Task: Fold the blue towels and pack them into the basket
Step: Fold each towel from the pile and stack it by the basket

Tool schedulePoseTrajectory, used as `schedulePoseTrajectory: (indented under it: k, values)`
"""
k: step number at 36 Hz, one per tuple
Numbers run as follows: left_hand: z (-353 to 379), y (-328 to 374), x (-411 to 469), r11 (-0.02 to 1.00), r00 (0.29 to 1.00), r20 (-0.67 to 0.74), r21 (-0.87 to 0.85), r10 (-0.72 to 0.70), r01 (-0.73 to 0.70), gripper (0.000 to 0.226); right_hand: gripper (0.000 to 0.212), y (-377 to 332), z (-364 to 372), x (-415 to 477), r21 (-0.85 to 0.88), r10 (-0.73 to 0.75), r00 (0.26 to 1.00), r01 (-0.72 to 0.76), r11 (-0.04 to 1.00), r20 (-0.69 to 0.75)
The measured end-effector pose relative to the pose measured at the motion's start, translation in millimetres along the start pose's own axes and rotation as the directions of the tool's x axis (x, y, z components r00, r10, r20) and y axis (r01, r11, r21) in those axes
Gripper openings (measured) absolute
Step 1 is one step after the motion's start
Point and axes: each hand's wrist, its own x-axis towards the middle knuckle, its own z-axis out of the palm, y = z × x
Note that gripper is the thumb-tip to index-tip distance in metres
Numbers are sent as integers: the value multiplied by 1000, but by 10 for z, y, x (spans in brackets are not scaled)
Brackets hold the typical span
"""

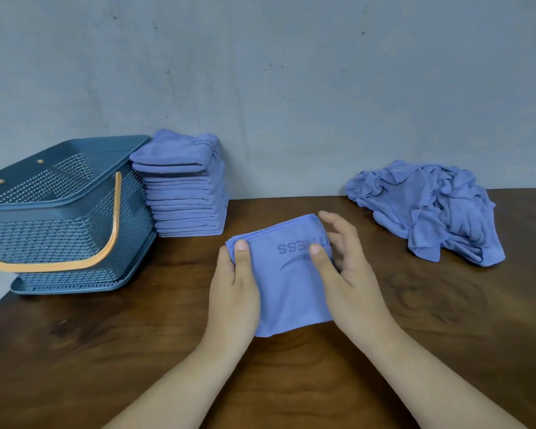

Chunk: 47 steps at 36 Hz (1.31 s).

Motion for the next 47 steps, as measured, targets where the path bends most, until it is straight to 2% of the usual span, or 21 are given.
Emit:
schedulePoseTrajectory:
  k: [4, 9, 15, 18, 20, 21, 22, 25, 29, 34, 39, 42, 44, 47]
  values:
    - [-51, -17, 67, 999, 999, -16, 4, 42, -42, 41, 27, -18, -42, -38, -70, -96, 982, 109, 992, 161]
    - [-104, 6, 116, 991, 992, -6, 62, 123, -123, 47, 34, -4, -46, 0, -90, -48, 988, 62, 994, 148]
    - [-145, 53, 186, 985, 987, -11, 62, 161, -160, 47, 49, -55, -23, 17, 2, -12, 988, 12, 1000, 154]
    - [-153, 57, 197, 989, 995, 75, -138, 72, -62, 53, 51, -93, -13, 41, -12, -22, 991, 24, 1000, 130]
    - [-138, 72, 198, 931, 970, 231, -331, -78, 153, 64, 51, -118, -5, 71, -37, -38, 993, 43, 998, 114]
    - [-142, 75, 201, 910, 955, 279, -360, -104, 204, 67, 51, -131, 1, 90, -53, -48, 993, 54, 997, 108]
    - [-146, 92, 205, 920, 956, 282, -347, -81, 181, 64, 51, -147, 5, 110, -71, -59, 993, 67, 995, 106]
    - [-183, 140, 220, 983, 989, 139, -182, 53, -27, 38, 51, -209, 47, 179, -120, -77, 988, 93, 988, 133]
    - [-287, 187, 285, 988, 989, -20, -47, 147, -148, 26, 54, -363, 170, 318, -120, -84, 978, 108, 987, 192]
    - [-499, 296, 440, 979, 966, -167, -24, 196, -203, 29, 80, -595, 356, 595, -192, -156, 929, 230, 954, 336]
    - [-763, 434, 583, 938, 913, -303, -126, 273, -322, 29, 86, -828, 654, 1020, -137, -276, 865, 360, 923, 418]
    - [-871, 476, 656, 866, 867, -348, -225, 357, -447, 39, 85, -995, 889, 1387, -55, -373, 844, 424, 904, 385]
    - [-901, 450, 696, 848, 874, -344, -286, 344, -446, 49, 83, -1107, 1077, 1681, 42, -399, 863, 407, 912, 311]
    - [-905, 324, 733, 870, 879, -345, -249, 330, -425, 50, 80, -1191, 1396, 2182, 160, -343, 920, 316, 935, 188]
